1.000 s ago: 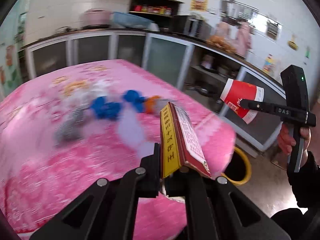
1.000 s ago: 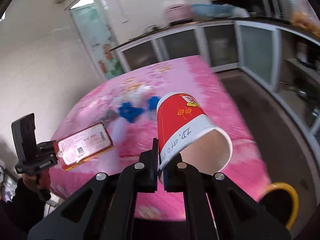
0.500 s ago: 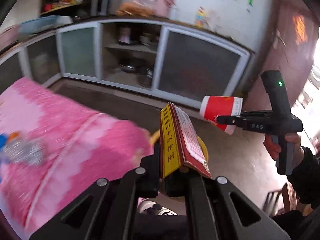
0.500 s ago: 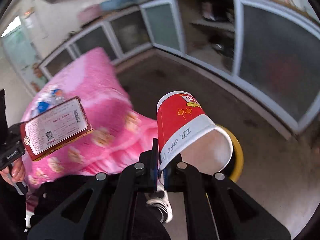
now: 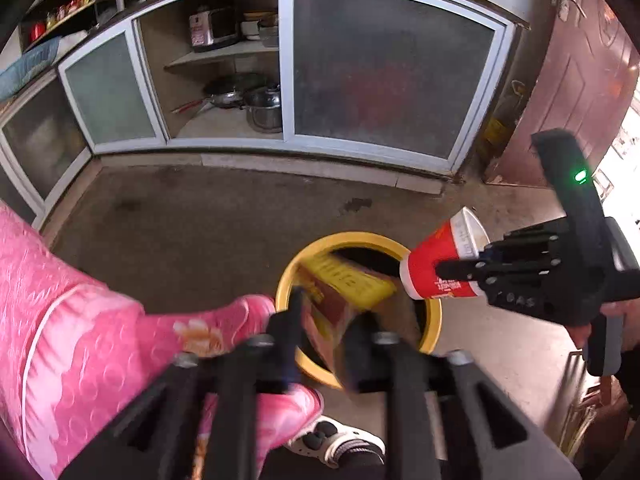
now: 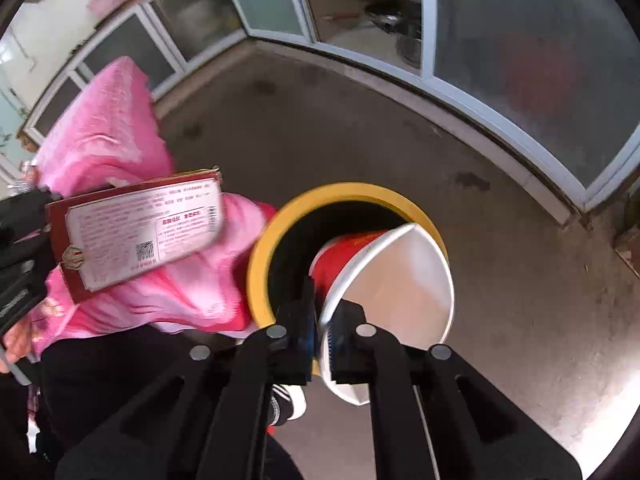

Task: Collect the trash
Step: 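Open both grippers to drop the box and red cup into the bin, then grasp the white foam net with the left gripper while the right grasps the silver mesh net, then carry the foam net and silver mesh net over the bin, then open both grippers to drop the nets into the bin, then grasp the silver mesh bag with the left gripper while the right grasps the orange peel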

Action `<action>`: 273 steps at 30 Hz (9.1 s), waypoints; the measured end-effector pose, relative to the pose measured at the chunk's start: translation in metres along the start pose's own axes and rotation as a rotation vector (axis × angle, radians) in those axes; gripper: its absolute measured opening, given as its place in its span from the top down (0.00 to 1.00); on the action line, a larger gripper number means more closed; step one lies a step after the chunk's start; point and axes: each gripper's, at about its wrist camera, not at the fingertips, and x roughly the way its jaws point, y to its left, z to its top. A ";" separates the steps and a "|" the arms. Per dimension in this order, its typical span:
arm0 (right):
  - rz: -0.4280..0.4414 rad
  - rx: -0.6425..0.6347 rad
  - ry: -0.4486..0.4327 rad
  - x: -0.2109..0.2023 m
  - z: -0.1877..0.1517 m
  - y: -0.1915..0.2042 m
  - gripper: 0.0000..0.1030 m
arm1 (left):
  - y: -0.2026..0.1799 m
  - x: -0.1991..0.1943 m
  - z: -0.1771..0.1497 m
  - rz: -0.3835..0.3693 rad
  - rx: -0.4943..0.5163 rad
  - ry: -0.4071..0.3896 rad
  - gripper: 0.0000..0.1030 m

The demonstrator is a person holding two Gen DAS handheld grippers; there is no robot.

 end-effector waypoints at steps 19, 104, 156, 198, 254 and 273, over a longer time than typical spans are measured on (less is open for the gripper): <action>-0.004 -0.010 -0.260 -0.095 -0.019 0.003 0.48 | 0.040 -0.144 -0.038 0.020 -0.228 -0.275 0.12; 0.349 -0.795 -0.095 0.010 0.074 0.455 0.71 | 0.234 -0.228 -0.259 0.543 -0.835 -0.123 0.41; 0.118 -0.069 -0.218 -0.087 0.016 0.057 0.76 | 0.040 -0.125 -0.046 0.057 -0.235 -0.152 0.76; -0.077 0.199 -0.090 -0.031 -0.041 -0.069 0.53 | -0.008 -0.014 0.005 -0.183 -0.225 -0.068 0.22; 0.374 -0.756 -0.132 0.031 0.108 0.500 0.24 | 0.388 -0.270 -0.303 0.548 -0.778 -0.005 0.08; 0.414 -0.774 -0.123 0.007 0.095 0.492 0.72 | 0.388 -0.290 -0.315 0.499 -0.871 -0.053 0.81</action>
